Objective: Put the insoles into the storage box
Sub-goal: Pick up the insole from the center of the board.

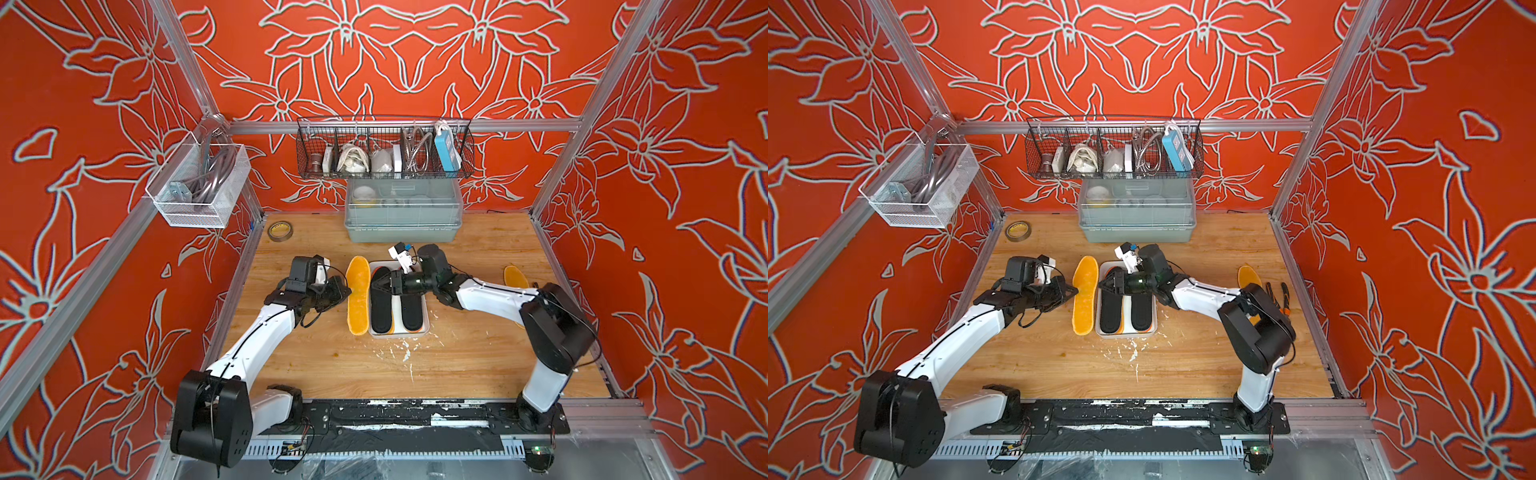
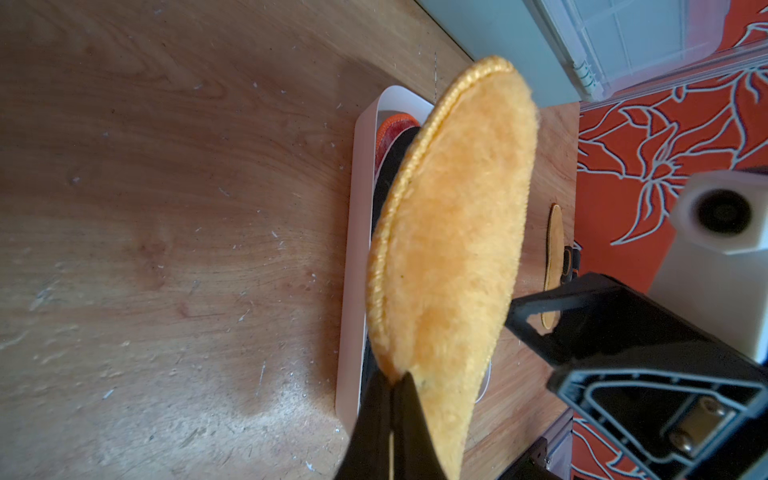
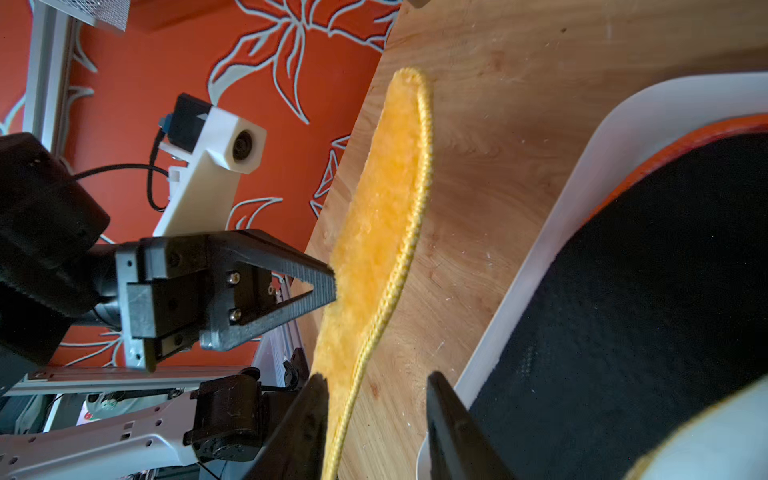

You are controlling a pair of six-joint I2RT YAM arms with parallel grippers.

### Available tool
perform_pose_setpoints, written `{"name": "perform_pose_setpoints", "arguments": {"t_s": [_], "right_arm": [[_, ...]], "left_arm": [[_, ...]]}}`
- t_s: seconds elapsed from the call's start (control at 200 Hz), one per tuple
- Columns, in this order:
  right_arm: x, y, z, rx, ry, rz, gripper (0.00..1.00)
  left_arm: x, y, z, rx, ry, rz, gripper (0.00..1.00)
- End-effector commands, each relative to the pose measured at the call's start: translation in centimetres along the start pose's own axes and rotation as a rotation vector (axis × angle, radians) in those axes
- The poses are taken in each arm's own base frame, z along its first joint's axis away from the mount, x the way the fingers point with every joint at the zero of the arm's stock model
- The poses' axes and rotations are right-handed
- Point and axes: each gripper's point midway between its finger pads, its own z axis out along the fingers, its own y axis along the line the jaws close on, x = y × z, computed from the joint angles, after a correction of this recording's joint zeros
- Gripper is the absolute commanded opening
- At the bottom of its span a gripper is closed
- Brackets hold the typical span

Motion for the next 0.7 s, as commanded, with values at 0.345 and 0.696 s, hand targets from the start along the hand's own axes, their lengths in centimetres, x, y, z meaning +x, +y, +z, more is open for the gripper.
{"name": "perform_pose_setpoints", "arguments": {"t_s": [0.345,0.696], "right_arm": [[0.6,1.7,3.6,-0.070,0.055,0.035,0.11],[0.4,1.8,-0.3,0.024,0.060,0.052,0.00]], "left_arm": [[-0.1,-0.5,-0.4,0.033,-0.019,-0.004,0.00],[-0.9,1.1,-2.7,-0.054,-0.178,0.084,0.53]]}}
